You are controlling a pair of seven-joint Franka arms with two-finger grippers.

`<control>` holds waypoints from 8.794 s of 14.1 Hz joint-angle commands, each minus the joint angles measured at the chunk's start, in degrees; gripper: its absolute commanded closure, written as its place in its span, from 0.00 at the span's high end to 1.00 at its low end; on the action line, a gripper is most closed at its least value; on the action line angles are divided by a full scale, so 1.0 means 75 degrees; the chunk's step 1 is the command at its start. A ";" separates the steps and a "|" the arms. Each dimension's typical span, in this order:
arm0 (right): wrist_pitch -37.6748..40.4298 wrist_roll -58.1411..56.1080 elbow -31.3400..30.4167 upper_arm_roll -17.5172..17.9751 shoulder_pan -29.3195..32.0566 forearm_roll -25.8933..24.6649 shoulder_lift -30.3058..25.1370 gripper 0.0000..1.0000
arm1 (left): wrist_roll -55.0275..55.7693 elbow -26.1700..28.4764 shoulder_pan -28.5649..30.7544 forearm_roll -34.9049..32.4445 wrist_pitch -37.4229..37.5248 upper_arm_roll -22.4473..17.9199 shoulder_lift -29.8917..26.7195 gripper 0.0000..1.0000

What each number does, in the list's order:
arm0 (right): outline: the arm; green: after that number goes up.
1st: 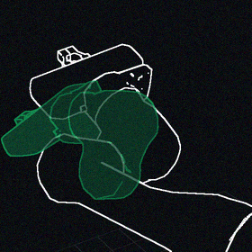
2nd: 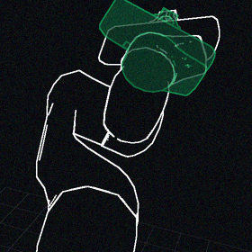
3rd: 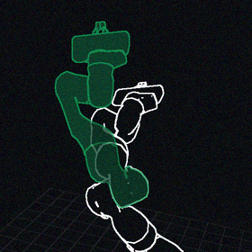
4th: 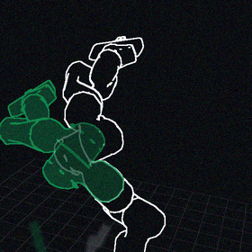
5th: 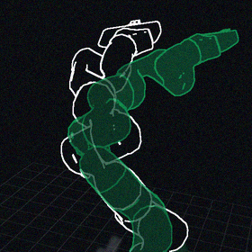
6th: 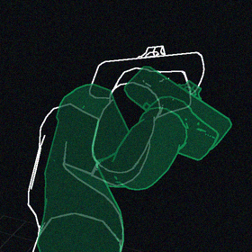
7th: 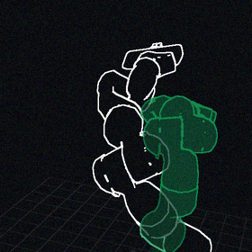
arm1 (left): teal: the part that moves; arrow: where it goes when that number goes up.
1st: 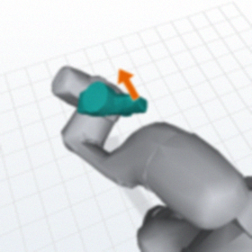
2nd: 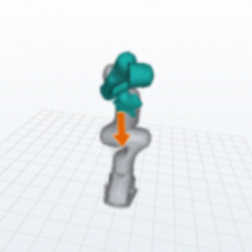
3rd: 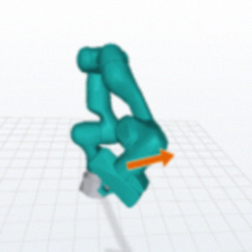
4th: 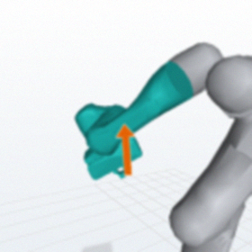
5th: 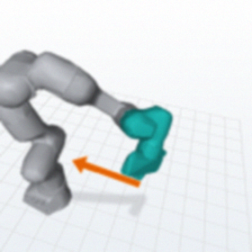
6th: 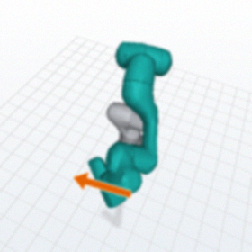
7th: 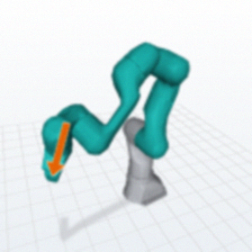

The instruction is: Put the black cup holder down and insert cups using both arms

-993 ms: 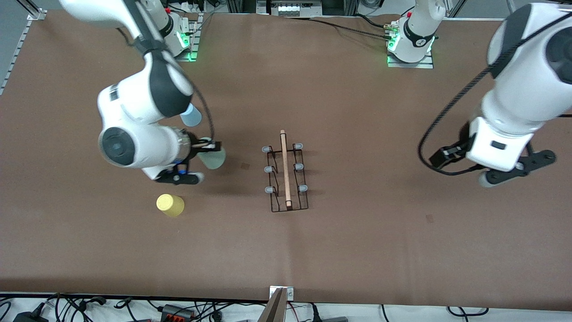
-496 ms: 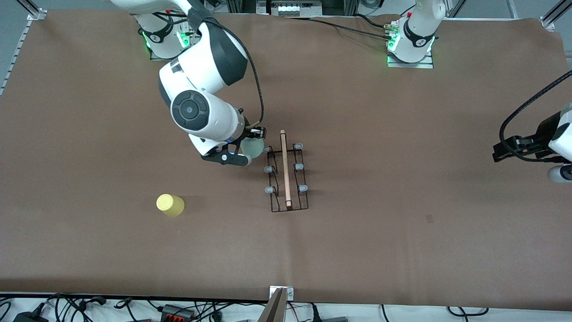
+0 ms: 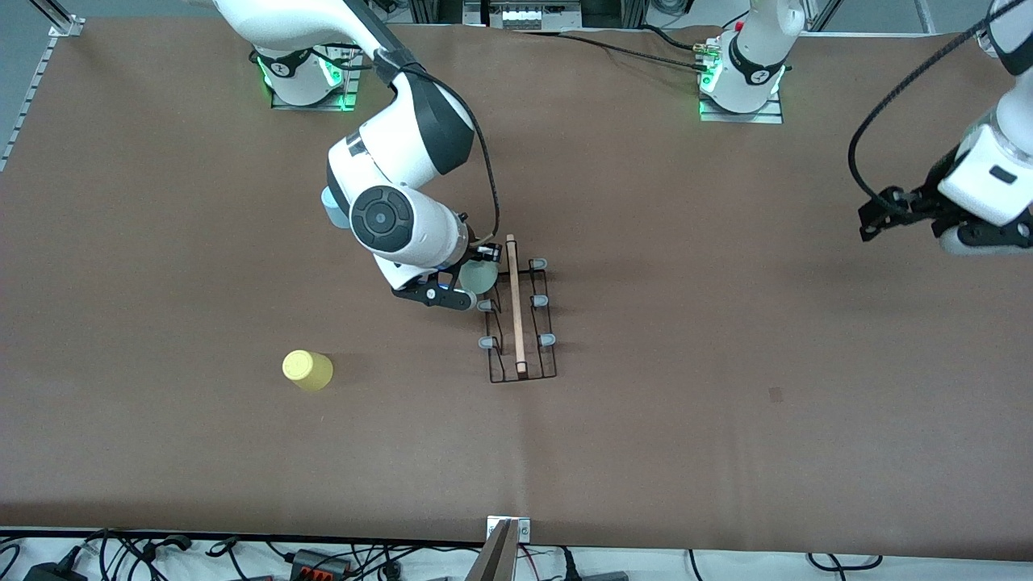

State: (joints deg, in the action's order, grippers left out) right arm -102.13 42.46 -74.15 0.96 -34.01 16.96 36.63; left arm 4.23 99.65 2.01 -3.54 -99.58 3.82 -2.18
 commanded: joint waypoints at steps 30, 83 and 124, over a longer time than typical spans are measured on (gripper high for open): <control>-0.1898 -0.3714 0.0242 -0.2483 0.1229 -0.1347 0.1161 1.00 | -0.0377 0.0073 0.0213 0.0636 0.0247 -0.0169 0.0185 1.00; -0.1875 -0.0705 0.1472 -0.1850 -0.0950 0.0012 0.1056 0.25 | -0.0037 0.0190 0.0377 0.0812 0.0270 -0.0239 0.0244 1.00; 0.0365 -0.3294 0.0012 -0.1911 0.1438 -0.1167 -0.1482 1.00 | -0.0143 0.0178 0.0412 0.0824 0.0247 -0.0239 0.0256 1.00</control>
State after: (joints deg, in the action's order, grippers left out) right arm -96.75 19.75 -65.10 -16.02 -24.71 12.67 32.69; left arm 4.19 101.09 4.75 0.76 -98.04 2.13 -0.16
